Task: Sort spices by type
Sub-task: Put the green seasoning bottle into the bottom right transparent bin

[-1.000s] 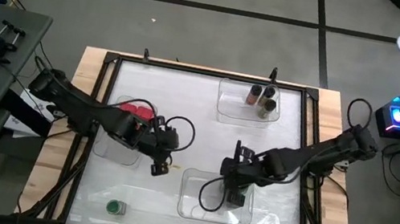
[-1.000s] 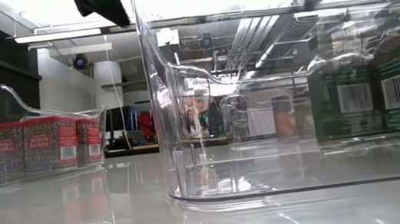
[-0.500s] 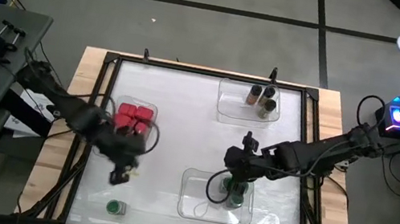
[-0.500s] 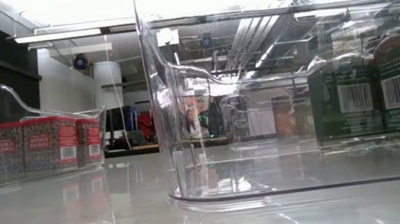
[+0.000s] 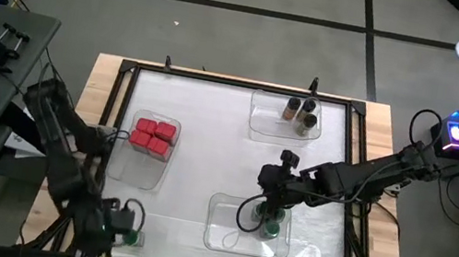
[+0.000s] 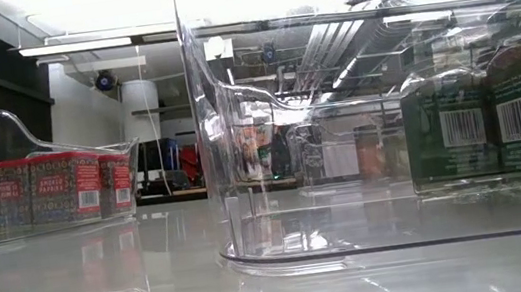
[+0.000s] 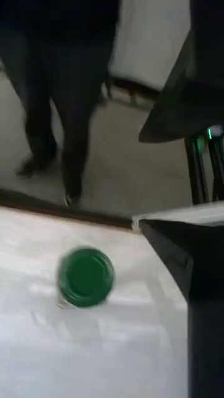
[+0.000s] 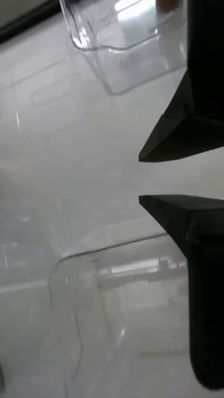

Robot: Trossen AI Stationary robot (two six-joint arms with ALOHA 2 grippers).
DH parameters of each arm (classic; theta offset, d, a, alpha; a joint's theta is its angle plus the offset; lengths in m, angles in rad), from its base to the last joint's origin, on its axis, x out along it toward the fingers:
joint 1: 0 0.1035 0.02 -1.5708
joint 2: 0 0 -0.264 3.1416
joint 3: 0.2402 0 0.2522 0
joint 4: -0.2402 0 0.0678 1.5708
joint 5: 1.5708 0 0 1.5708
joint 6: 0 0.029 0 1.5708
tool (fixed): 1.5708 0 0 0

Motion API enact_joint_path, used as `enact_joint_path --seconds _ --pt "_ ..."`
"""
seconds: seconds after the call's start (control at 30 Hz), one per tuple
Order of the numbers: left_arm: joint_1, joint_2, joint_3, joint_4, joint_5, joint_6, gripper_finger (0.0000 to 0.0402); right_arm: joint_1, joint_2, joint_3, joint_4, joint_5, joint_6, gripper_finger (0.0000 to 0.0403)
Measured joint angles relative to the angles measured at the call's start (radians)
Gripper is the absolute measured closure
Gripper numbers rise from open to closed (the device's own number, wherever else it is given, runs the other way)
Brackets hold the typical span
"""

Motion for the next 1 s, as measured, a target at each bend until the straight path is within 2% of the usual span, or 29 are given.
enact_joint_path --seconds 0.17,0.33,0.57,0.87,1.0 --pt "0.002 0.094 0.000 -0.080 -0.026 0.074 0.0151 0.000 0.000 0.000 0.000 0.064 -0.016 0.0297" --pt "0.051 0.142 0.000 -0.102 -0.043 0.111 0.0120 -0.002 0.000 0.000 -0.001 0.073 -0.016 0.0295" --pt "0.056 0.192 0.000 -0.161 -0.051 0.160 0.0112 -0.002 0.000 0.000 -0.004 0.073 -0.013 0.0294" --pt "0.058 0.254 -0.003 -0.148 -0.095 0.162 0.0111 -0.002 0.000 0.000 -0.006 0.073 -0.014 0.0294" --pt "0.066 0.280 -0.032 -0.111 -0.084 0.161 0.0112 -0.002 0.000 0.000 -0.009 0.072 -0.014 0.0294"
